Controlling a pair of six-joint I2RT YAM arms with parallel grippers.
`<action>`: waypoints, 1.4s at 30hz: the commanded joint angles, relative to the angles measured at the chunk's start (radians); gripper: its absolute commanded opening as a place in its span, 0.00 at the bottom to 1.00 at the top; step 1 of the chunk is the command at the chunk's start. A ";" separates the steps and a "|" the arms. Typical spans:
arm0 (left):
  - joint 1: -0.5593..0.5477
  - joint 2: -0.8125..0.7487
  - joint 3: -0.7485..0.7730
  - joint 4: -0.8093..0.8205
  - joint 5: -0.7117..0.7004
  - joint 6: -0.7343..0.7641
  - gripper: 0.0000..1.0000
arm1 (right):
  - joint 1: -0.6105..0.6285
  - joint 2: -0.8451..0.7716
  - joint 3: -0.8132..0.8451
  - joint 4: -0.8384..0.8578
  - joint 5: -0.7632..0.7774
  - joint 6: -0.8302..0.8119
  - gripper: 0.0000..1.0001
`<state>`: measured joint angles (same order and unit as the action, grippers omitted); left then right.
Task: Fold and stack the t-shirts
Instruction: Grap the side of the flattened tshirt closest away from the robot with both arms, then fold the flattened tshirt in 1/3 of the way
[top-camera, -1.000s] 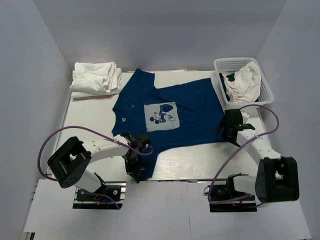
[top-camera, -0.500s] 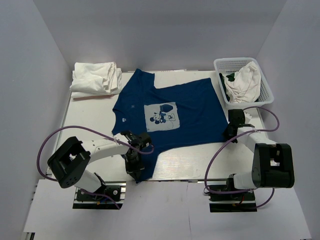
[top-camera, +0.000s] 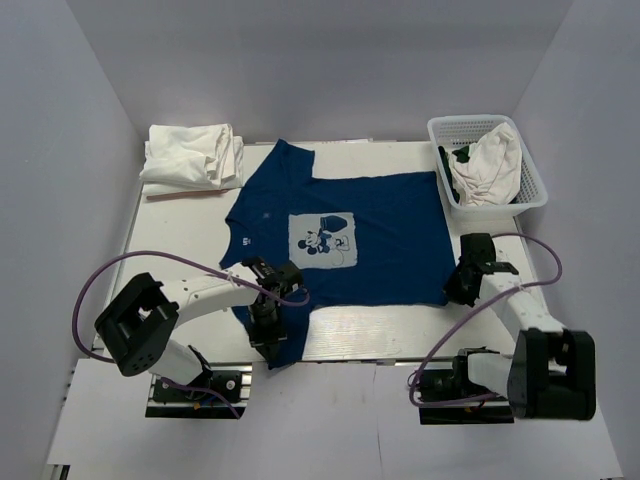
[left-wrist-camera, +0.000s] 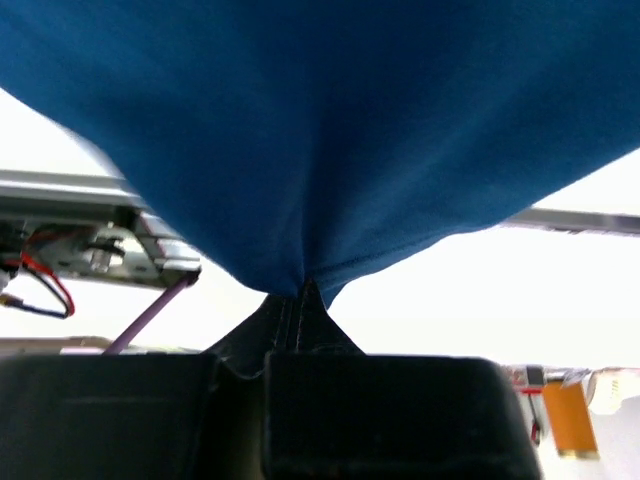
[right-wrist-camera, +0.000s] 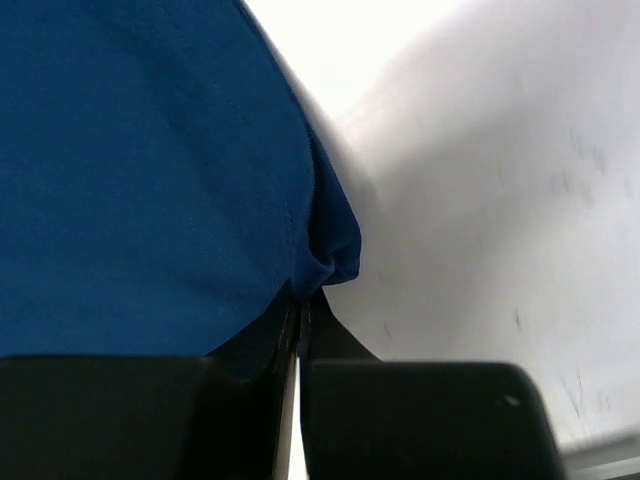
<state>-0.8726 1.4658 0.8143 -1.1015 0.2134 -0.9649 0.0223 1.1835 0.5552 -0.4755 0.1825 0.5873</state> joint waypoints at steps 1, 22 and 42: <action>0.012 -0.041 -0.003 -0.061 0.055 0.037 0.00 | 0.013 -0.096 -0.017 -0.209 -0.095 0.028 0.00; 0.234 0.087 0.448 -0.035 -0.245 0.084 0.00 | 0.014 0.028 0.244 -0.184 -0.089 -0.044 0.00; 0.487 0.327 0.813 0.121 -0.307 0.218 0.00 | 0.016 0.229 0.528 -0.163 0.058 -0.107 0.00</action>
<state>-0.4072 1.8229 1.5925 -1.0279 -0.0925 -0.7784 0.0360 1.3903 1.0340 -0.6537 0.1974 0.5102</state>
